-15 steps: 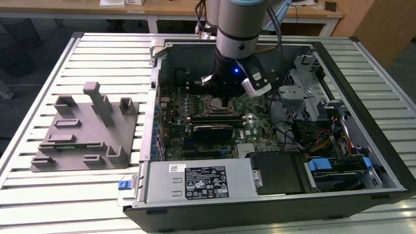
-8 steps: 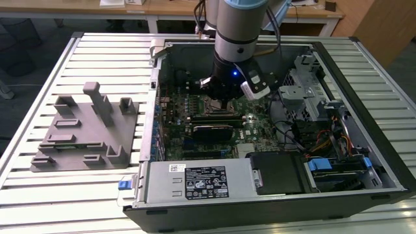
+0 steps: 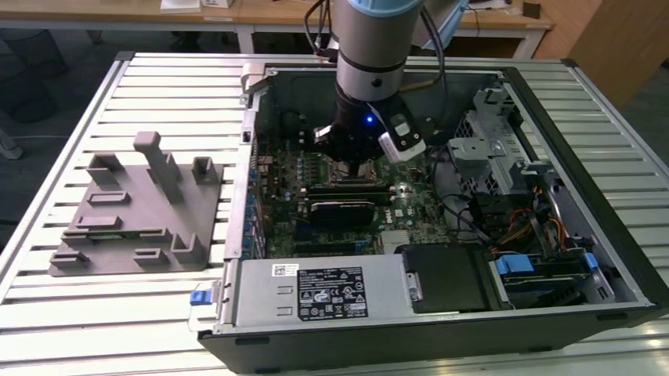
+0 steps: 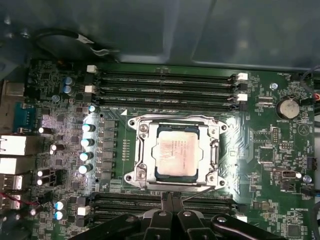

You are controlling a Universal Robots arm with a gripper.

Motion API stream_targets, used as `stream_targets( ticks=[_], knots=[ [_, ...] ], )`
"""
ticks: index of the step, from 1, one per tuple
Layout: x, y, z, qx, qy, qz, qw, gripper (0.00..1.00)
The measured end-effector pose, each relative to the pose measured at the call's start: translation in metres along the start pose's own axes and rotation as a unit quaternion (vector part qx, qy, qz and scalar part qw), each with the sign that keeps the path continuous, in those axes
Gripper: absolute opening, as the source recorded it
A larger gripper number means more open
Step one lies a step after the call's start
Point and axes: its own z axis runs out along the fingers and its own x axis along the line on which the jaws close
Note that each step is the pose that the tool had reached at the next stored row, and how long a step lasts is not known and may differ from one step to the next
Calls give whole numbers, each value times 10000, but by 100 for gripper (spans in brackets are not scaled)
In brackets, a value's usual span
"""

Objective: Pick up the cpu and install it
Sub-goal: 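Install the second cpu locking lever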

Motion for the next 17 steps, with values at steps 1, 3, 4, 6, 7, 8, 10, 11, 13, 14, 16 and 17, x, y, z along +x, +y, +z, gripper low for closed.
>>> stream_targets(
  ticks=[1, 3, 4, 6, 7, 8, 10, 11, 13, 14, 16, 17],
  knots=[
    [3, -1, 4, -1, 0, 0, 10000, 11],
    [11, -1, 14, -3, 0, 0, 10000, 11],
    [11, -1, 20, -3, 0, 0, 10000, 11],
    [12, -5, 38, -5, 1, -1, 10000, 11],
    [13, -9, 46, -12, 2, 0, 10000, 11],
    [13, -17, 52, -35, 3, 0, 10000, 11],
    [15, -76, 63, -278, 15, 2, 9996, 11],
    [16, -90, 63, -301, 17, 2, 9995, 11],
    [18, -120, 63, -316, 18, 3, 9995, 11],
    [19, -134, 62, -320, 18, 3, 9995, 11],
    [26, -156, 63, -331, 20, 3, 9995, 11],
    [30, -162, 65, -338, 19, 3, 9994, 11]
  ],
)
